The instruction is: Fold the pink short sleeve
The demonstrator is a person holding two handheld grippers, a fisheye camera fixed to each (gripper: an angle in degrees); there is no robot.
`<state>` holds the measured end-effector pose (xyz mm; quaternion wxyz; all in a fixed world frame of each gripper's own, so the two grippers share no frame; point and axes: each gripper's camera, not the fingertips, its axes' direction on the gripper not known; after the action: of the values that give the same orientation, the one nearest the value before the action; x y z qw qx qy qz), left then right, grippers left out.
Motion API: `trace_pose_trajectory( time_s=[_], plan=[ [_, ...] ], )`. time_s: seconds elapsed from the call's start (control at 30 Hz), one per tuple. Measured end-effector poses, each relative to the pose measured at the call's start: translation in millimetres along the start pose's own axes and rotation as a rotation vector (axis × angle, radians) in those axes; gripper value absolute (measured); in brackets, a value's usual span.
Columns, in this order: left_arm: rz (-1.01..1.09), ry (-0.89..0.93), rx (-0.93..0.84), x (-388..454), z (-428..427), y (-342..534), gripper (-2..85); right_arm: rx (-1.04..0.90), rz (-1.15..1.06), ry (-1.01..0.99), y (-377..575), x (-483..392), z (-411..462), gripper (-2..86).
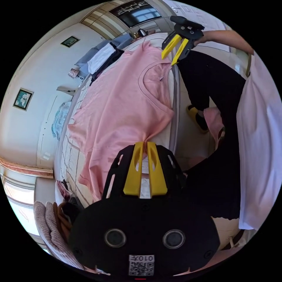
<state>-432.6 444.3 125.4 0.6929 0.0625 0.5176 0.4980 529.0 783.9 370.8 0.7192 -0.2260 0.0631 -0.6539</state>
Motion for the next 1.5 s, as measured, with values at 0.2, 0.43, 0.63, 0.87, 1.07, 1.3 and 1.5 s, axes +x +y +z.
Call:
trace_pose_trajectory(
  time_s=[0.2, 0.43, 0.63, 0.87, 1.07, 1.3, 1.5],
  plan=[
    [-0.020, 0.156, 0.030, -28, -21, 10, 0.1, 0.029, -0.026, -0.085, 3, 19, -28, 3.5],
    [-0.007, 0.240, 0.005, -49, -72, 22, -0.1, 0.031, -0.035, -0.276, 22, 37, -54, 3.5],
    [-0.027, 0.317, -0.091, -41, -25, 11, 0.0, -0.070, -0.016, -0.387, 20, 42, -8, 3.5],
    [-0.170, 0.369, -0.042, -75, -19, 22, 1.4, -0.052, 0.081, -0.481, 36, 68, 10, 3.8],
    [-0.343, 0.381, 0.001, -97, -46, 40, 6.3, 0.070, 0.171, -0.595, 60, 95, -13, 5.9],
    [-1.001, 0.068, -0.013, -200, -111, 107, 10.3, 0.290, 0.871, -0.371, 141, 211, -32, 9.5],
    [-1.152, 0.167, -0.083, -251, -71, 141, 13.0, 0.297, 1.259, -0.388, 188, 260, -1, 12.1]
  ],
)
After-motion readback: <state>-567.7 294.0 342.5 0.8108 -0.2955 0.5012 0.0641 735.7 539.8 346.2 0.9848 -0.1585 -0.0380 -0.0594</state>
